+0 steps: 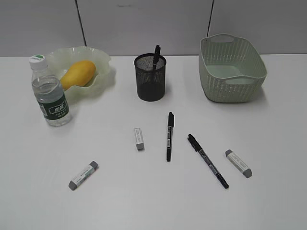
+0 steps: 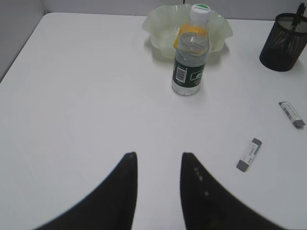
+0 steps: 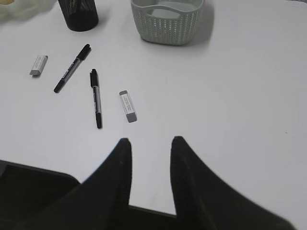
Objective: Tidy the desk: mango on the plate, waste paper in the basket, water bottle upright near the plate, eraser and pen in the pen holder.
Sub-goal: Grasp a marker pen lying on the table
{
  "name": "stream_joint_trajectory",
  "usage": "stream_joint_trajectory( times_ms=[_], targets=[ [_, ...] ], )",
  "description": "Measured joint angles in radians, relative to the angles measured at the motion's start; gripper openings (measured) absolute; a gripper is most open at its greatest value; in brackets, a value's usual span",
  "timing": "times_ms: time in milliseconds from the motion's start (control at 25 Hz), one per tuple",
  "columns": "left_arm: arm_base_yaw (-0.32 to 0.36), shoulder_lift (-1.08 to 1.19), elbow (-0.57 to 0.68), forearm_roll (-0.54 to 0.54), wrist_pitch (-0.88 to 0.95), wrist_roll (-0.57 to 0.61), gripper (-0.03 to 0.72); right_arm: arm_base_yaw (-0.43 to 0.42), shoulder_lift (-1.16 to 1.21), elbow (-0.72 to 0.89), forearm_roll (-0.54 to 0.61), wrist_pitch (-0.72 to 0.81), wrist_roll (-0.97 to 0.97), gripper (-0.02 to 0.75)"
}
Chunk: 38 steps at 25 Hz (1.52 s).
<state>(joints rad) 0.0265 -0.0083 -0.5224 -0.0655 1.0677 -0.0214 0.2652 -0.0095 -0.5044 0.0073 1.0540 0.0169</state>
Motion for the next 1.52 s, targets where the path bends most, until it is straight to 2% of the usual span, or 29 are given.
stream_joint_trajectory(
  times_ms=[280,560,840,920,1000,1080,1120,1240,1520],
  targets=[
    [0.0,0.0,0.0,0.0,0.0,0.0,0.238,-0.01,0.0,0.0,0.001,-0.002,0.0,0.237],
    [0.0,0.0,0.0,0.0,0.0,0.0,0.238,-0.181,0.0,0.0,0.001,-0.004,0.0,0.237],
    [0.0,0.0,0.0,0.0,0.0,0.0,0.239,-0.197,0.0,0.0,0.001,-0.005,0.0,0.237],
    [0.0,0.0,0.0,0.0,0.0,0.0,0.281,-0.197,0.0,0.0,0.001,-0.006,0.0,0.237],
    [0.0,0.0,0.0,0.0,0.0,0.0,0.41,-0.197,0.0,0.0,0.001,-0.007,0.0,0.237],
    [0.0,0.0,0.0,-0.001,0.0,0.0,0.578,-0.197,0.0,0.0,0.001,-0.007,0.0,0.237],
    [0.0,0.0,0.0,-0.001,0.0,0.0,0.61,-0.197,0.0,0.0,0.001,-0.007,0.0,0.237],
    [0.0,0.0,0.0,-0.001,0.0,0.0,0.624,-0.197,0.0,0.0,0.001,-0.008,0.0,0.237],
    [0.0,0.014,-0.004,-0.001,0.009,0.0,0.599,-0.197,0.0,0.0,0.001,-0.008,0.0,0.237]
  ],
)
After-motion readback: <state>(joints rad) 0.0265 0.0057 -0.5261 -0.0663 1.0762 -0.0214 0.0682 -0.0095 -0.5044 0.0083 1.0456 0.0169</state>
